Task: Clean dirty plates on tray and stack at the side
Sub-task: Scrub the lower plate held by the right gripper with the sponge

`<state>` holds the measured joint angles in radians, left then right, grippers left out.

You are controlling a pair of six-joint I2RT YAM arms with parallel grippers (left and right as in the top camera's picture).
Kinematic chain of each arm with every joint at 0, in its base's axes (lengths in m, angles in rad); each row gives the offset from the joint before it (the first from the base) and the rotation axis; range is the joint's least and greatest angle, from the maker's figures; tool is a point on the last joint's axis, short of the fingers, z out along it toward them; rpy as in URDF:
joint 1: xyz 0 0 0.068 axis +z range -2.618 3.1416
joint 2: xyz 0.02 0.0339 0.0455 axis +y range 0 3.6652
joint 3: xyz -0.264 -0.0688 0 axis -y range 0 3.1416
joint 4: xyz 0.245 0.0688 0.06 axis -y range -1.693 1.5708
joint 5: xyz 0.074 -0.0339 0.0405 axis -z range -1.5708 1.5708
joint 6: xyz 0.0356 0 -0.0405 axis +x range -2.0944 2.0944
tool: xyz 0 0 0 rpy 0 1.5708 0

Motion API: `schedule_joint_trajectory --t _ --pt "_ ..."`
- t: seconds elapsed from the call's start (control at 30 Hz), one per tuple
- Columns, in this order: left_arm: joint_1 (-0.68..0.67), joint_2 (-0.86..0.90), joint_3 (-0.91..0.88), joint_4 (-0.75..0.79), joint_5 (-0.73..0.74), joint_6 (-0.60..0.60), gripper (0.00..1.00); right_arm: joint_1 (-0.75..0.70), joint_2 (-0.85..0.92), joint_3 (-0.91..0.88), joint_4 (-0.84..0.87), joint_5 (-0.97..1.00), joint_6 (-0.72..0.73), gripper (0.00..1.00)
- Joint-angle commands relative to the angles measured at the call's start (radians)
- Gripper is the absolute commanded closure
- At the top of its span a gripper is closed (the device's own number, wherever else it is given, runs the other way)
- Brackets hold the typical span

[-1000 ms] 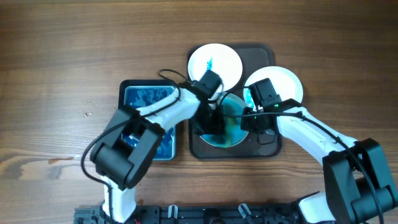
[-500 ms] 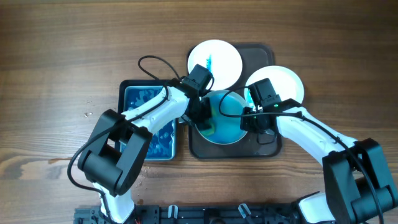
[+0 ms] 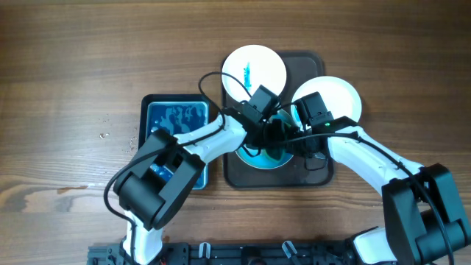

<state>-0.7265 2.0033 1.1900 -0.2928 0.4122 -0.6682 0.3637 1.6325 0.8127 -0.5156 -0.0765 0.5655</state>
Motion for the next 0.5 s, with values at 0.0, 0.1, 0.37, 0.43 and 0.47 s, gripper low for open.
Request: schedule_joint_trajectory --t 0.0,0.1,0.37,0.43,0.47 --pt "-0.008 0.032 -0.011 -0.042 0.092 -0.016 0.96 0.003 0.046 -0.027 -0.021 0.058 -0.014 0.96" --pt "0.026 0.031 -0.011 -0.118 0.052 0.01 0.96 0.003 0.045 -0.027 -0.024 0.058 -0.014 0.96" --pt "0.142 -0.074 -0.01 -0.404 -0.329 0.091 0.96 0.003 0.046 -0.027 -0.025 0.058 -0.014 0.96" --pt "0.16 -0.113 -0.01 -0.428 -0.391 0.096 0.96 0.003 0.046 -0.027 -0.025 0.058 -0.014 0.96" --pt "0.171 -0.144 -0.01 -0.43 -0.4 0.118 0.96 0.003 0.046 -0.028 -0.025 0.058 -0.013 0.96"
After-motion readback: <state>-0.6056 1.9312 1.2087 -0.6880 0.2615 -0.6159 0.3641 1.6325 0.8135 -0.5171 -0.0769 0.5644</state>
